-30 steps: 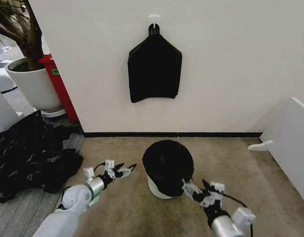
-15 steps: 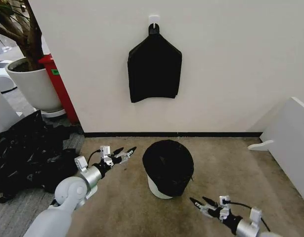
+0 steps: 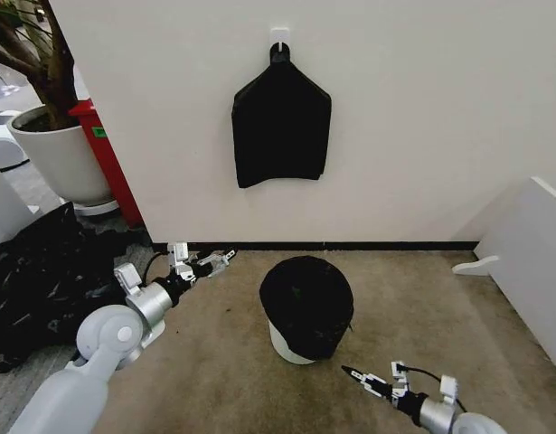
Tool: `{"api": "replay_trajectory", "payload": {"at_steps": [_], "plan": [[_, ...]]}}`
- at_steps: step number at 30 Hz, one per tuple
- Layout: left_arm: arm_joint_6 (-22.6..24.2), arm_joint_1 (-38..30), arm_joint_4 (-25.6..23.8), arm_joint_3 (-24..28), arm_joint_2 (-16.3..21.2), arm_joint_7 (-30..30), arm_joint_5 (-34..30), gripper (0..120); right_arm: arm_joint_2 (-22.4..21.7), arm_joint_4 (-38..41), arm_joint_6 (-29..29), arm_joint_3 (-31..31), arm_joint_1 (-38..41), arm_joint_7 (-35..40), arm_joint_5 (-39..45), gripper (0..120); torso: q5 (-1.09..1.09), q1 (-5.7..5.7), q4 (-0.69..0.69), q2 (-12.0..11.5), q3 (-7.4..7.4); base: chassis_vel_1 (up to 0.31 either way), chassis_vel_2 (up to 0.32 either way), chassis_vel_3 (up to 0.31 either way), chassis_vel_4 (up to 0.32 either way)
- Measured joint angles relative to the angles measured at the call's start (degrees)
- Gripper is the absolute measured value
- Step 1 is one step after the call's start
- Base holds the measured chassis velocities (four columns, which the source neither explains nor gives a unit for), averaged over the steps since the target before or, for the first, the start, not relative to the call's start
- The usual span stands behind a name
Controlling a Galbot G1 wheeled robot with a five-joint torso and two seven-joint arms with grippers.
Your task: Place the garbage bag over the trash bin.
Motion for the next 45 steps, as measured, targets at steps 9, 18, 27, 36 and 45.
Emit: {"api": "replay_trajectory", "payload": {"at_steps": [9,18,27,36,45], "plan": [[0.28,0.02,-1.79,0.59,-0.59,-1.82,-2.31,100,0.53,2.54,-0.92,-0.39,0.45,5.27,0.87,100,0.01,0.00,-0.02,0.00,0.00,0.000,0.000,0.000,0.000],[0.38,0.59,-4.67,0.17,-0.31,-2.56,-2.73,100,4.41,6.19,-1.43,-0.01,0.91,10.39,1.39,100,0.01,0.00,-0.01,0.00,0.00,0.000,0.000,0.000,0.000],[0.41,1.24,-5.18,0.17,-1.14,-2.57,-2.33,100,7.31,6.44,-2.43,0.18,1.22,11.50,1.43,100,0.01,0.00,-0.02,0.00,0.00,0.000,0.000,0.000,0.000],[0.41,0.58,-4.54,1.61,-1.45,-2.56,-1.91,100,10.55,3.89,-4.40,-0.44,4.46,14.88,0.08,100,0.01,0.00,-0.01,0.00,0.00,0.000,0.000,0.000,0.000],[0.28,0.22,-4.09,2.51,-1.64,-2.43,-1.91,100,13.24,-1.50,-2.63,-2.10,5.72,16.35,-8.39,100,0.00,0.00,-0.02,0.00,0.00,0.000,0.000,0.000,0.000]]}}
